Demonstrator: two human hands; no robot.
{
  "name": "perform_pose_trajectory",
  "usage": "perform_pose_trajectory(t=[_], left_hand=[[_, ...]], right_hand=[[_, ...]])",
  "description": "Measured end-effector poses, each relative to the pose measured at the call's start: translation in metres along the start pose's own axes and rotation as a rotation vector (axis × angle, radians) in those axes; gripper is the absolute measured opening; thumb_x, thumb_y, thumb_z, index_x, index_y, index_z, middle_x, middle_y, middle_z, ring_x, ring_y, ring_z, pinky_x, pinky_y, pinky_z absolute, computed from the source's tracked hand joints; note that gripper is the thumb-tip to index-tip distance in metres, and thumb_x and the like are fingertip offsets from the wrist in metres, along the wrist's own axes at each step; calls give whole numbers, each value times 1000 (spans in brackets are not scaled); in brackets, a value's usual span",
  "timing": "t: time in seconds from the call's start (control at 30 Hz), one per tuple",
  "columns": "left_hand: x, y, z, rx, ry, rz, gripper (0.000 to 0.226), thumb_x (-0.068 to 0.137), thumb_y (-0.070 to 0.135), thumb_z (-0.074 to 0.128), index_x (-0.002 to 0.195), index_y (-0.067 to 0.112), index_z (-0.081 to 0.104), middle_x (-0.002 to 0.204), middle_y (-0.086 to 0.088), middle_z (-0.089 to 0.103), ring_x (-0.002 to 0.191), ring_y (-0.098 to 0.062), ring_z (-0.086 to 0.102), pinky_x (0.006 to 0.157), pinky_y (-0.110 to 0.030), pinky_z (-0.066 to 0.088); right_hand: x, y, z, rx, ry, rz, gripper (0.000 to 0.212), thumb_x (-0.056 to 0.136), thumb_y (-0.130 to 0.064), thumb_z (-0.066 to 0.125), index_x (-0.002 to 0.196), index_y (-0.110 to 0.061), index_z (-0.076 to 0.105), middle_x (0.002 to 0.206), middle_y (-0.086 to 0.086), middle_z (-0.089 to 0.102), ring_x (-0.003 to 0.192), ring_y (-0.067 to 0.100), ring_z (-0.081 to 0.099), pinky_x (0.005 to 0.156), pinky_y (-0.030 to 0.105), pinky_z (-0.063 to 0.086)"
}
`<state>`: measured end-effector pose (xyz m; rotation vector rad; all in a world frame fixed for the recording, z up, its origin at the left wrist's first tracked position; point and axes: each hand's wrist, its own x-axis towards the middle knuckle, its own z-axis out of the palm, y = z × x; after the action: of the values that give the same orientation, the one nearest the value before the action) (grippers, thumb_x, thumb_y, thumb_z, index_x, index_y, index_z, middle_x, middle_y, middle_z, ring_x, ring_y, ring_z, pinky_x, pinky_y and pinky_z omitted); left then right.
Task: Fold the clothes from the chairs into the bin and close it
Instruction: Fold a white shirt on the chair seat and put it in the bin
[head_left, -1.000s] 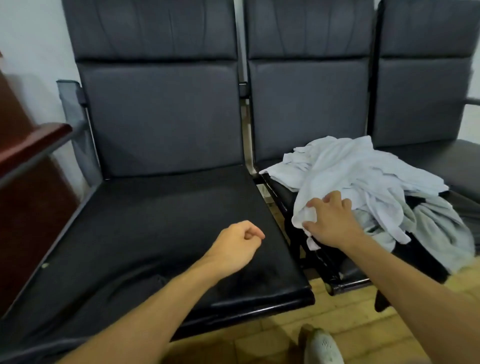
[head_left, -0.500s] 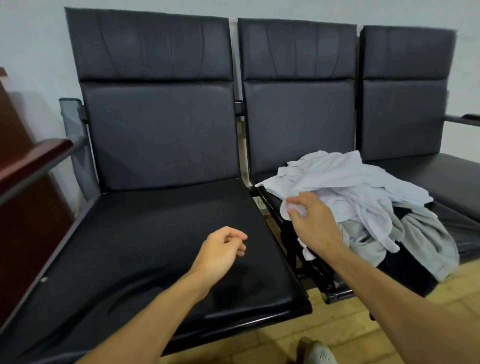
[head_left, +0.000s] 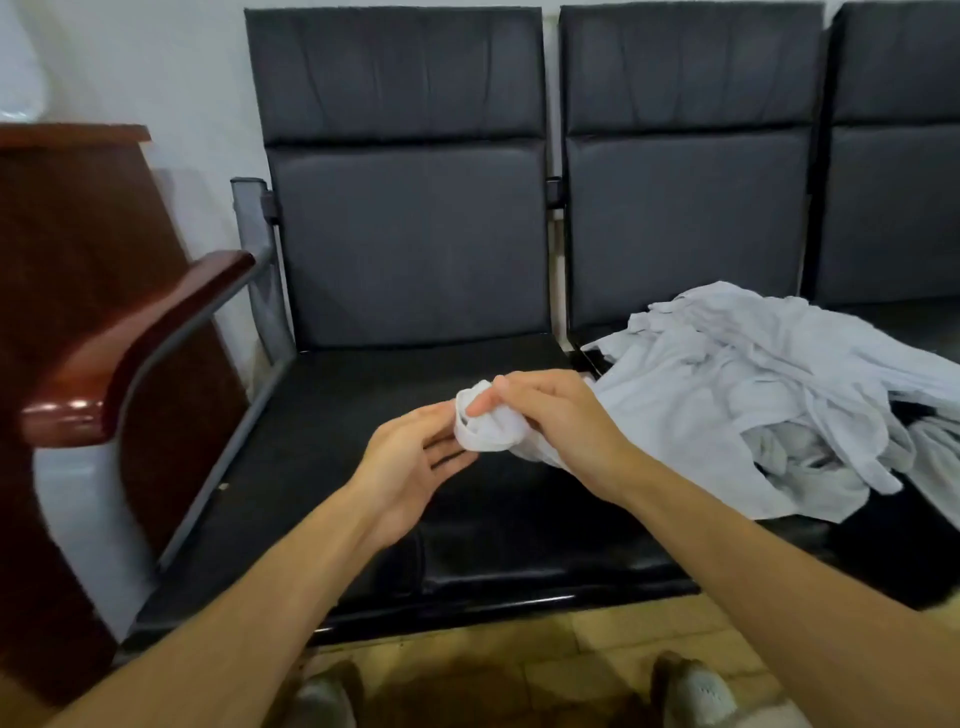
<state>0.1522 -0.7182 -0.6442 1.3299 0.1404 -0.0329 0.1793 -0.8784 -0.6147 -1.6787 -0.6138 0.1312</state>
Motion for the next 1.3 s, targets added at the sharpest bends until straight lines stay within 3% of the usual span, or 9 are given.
perform_pose_trajectory(t=[0.2, 0.3, 0.43, 0.53, 0.63, 0.77, 0.97, 1.03, 1.3], left_hand=[[-9, -1, -24, -66, 65, -49, 34, 87, 1, 62, 120, 6, 56, 104, -12, 73, 97, -24, 71, 83, -33, 54], [-13, 4, -33, -179, 113, -56, 27, 91, -4, 53, 113, 12, 54, 96, -10, 75, 90, -23, 72, 80, -34, 52], [-17, 7, -53, -142, 281, -33, 30, 92, -9, 41, 108, 14, 54, 97, -17, 69, 87, -28, 66, 77, -37, 52], [-9, 1, -65, -24, 520, -106, 35, 91, -4, 35, 98, 17, 62, 108, -20, 62, 97, -35, 60, 88, -45, 51], [-3, -7, -72, 272, 654, -114, 38, 89, -1, 31, 88, 21, 62, 126, -13, 55, 113, -31, 52, 99, -43, 44], [-4, -22, -79, 800, 440, -11, 21, 96, 10, 39, 102, 18, 58, 114, -3, 55, 85, -11, 52, 66, -27, 44], [3, -28, -76, 1230, -105, -110, 47, 86, 45, 66, 127, 31, 49, 120, 5, 33, 111, -13, 40, 93, -26, 34], [3, -30, -76, 1340, -198, -123, 54, 82, 47, 70, 128, 36, 44, 118, 7, 33, 110, -13, 39, 94, -28, 39], [0, -27, -69, 1487, -51, 80, 19, 95, 38, 56, 112, 32, 64, 103, 9, 51, 95, -15, 57, 86, -33, 49]], right_hand=[[2, 13, 10, 144, -80, 92, 38, 96, -35, 50, 80, -12, 76, 105, 4, 70, 106, 24, 64, 89, 38, 54], [0, 12, 17, 208, -164, 131, 37, 100, -24, 47, 82, -7, 74, 101, 7, 71, 101, 25, 67, 84, 34, 54], [5, 14, 20, 110, -65, 177, 21, 97, -13, 52, 91, -5, 71, 91, 10, 70, 77, 24, 70, 67, 31, 56], [11, 32, 20, -182, 19, 203, 16, 95, -11, 53, 96, -14, 69, 85, 4, 69, 73, 19, 69, 62, 24, 54], [16, 58, 14, -688, -75, 187, 16, 93, -17, 56, 105, -18, 67, 95, -4, 64, 91, 16, 62, 74, 16, 47], [11, 77, 2, -1088, -469, 272, 47, 92, -43, 58, 134, -25, 50, 137, 0, 44, 129, 22, 41, 110, 37, 33], [-3, 77, -3, -1076, -728, 340, 105, 77, -56, 72, 154, -24, 8, 161, -2, 7, 147, 21, 12, 120, 39, 16], [-8, 74, -7, -1070, -687, 318, 100, 78, -51, 73, 154, -26, 12, 161, -3, 8, 147, 20, 12, 119, 38, 17], [-20, 61, -24, -1164, -527, 289, 62, 78, -44, 75, 126, -26, 42, 129, -4, 36, 118, 18, 39, 94, 32, 42]])
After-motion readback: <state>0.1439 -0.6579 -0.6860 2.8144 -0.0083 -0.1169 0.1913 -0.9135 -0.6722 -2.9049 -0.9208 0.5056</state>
